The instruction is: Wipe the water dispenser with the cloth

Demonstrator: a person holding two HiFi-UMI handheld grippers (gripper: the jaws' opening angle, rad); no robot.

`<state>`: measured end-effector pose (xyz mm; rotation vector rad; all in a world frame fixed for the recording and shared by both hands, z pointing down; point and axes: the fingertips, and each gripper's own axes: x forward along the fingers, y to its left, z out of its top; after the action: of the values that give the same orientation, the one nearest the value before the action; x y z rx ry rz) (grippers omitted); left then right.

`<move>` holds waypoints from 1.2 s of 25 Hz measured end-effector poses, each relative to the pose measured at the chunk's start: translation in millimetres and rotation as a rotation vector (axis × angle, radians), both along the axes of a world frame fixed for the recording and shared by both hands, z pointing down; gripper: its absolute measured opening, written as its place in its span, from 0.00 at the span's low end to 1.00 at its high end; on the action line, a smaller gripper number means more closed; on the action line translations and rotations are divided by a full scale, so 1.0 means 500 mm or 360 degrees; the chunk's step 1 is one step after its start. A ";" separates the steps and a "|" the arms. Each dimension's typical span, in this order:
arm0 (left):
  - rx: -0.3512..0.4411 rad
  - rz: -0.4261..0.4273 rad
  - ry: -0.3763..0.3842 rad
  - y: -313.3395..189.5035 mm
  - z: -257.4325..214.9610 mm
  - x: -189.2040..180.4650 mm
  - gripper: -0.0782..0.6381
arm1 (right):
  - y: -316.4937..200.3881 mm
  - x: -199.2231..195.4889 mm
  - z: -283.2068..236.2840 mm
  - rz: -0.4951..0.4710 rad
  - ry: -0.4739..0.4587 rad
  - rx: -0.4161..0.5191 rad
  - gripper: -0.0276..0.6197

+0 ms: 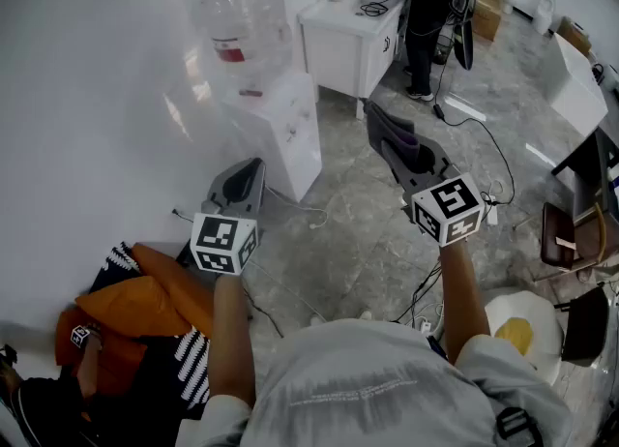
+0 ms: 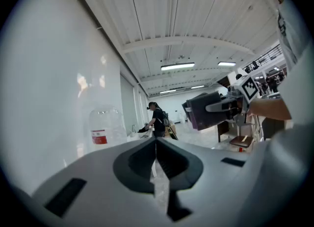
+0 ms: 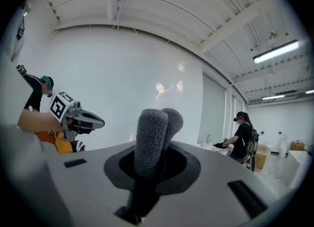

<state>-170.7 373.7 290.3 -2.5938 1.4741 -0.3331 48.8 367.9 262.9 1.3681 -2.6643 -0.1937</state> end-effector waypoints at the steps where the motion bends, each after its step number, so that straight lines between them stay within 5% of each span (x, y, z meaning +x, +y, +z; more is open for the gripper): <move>1: -0.0003 -0.0007 -0.0003 -0.001 0.002 0.003 0.13 | -0.003 0.004 0.003 -0.0004 0.0004 -0.0002 0.13; 20: -0.0048 -0.0134 -0.0059 -0.038 0.051 0.137 0.13 | -0.062 0.127 0.063 -0.0209 -0.0021 -0.0054 0.13; 30: -0.0110 -0.0137 -0.0006 -0.178 0.095 0.147 0.13 | -0.204 0.151 0.099 -0.0164 -0.0082 -0.0111 0.13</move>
<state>-97.1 284.8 338.0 -2.5854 1.6040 -0.4051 124.3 265.8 312.2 1.2327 -2.7581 -0.0763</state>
